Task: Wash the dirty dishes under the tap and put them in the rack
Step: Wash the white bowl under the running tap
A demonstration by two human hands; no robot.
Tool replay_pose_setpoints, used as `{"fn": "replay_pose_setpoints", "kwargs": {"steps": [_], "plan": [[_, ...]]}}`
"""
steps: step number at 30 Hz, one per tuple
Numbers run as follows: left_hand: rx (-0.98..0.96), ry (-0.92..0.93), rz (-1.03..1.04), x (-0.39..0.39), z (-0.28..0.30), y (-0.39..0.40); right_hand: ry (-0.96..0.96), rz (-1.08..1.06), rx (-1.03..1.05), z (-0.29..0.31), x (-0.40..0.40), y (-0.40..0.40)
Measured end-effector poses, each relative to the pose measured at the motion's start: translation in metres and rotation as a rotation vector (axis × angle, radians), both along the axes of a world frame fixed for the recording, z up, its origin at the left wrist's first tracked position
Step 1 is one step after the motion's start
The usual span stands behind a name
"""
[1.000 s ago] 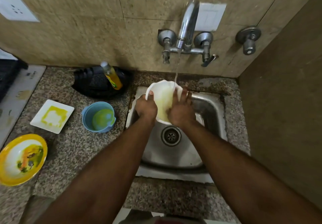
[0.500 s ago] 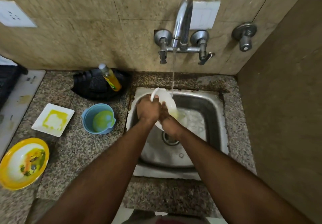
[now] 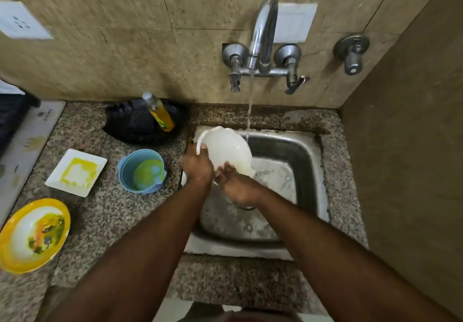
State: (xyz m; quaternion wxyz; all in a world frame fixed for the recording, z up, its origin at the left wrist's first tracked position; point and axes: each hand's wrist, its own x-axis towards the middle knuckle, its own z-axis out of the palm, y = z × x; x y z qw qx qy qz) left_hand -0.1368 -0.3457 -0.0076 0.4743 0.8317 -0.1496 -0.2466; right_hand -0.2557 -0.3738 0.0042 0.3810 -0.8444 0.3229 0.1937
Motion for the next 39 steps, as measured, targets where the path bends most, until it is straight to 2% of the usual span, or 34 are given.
{"fn": "replay_pose_setpoints", "kwargs": {"steps": [3, 8, 16, 19, 22, 24, 25, 27, 28, 29, 31, 33, 36, 37, 39], "plan": [[0.007, 0.076, 0.005, -0.002, -0.026, 0.005, 0.178, -0.126, -0.069, -0.018, 0.001, -0.006], [-0.051, 0.269, 0.028, 0.005, -0.065, -0.008, 0.209, -0.171, -0.351, -0.025, -0.004, -0.029], [-0.102, 0.449, 0.039, -0.013, -0.002, -0.033, 0.143, -0.238, -0.603, -0.003, -0.014, -0.062], [-0.102, 0.506, 0.04, -0.013, 0.005, -0.038, 0.051, -0.305, -0.672, 0.013, -0.02, -0.07], [-0.107, 0.569, 0.027, -0.017, 0.012, -0.038, -0.201, -0.631, -0.645, 0.025, -0.033, -0.078], [-0.103, 0.603, -0.007, -0.016, 0.009, -0.034, -0.259, -0.914, -0.507, 0.025, -0.041, -0.088], [-0.089, 0.593, -0.03, -0.015, 0.006, -0.032, -0.232, -1.023, -0.365, 0.021, -0.044, -0.095], [-0.015, 0.473, -0.101, -0.012, -0.002, -0.027, -0.242, -1.15, 0.06, 0.012, -0.048, -0.1], [0.059, 0.336, -0.163, -0.011, -0.005, -0.026, -0.274, -1.185, 0.234, 0.006, -0.05, -0.099], [0.152, 0.177, -0.247, -0.011, -0.008, -0.026, -0.29, -1.21, 0.319, 0.001, -0.051, -0.096], [0.359, -0.122, -0.456, -0.016, -0.01, -0.028, -0.293, -1.253, 0.312, -0.009, -0.053, -0.09], [0.516, -0.322, -0.676, -0.025, -0.013, -0.028, -0.333, -1.321, 0.27, -0.017, -0.053, -0.085], [0.639, -0.616, -1.053, -0.038, -0.021, -0.022, -0.378, -1.387, 0.216, -0.024, -0.051, -0.081], [0.609, -0.642, -1.19, -0.042, -0.025, -0.02, -0.358, -1.376, 0.173, -0.024, -0.05, -0.08], [0.552, -0.541, -1.345, -0.047, -0.031, -0.019, -0.322, -1.334, 0.086, -0.024, -0.048, -0.078]]}}
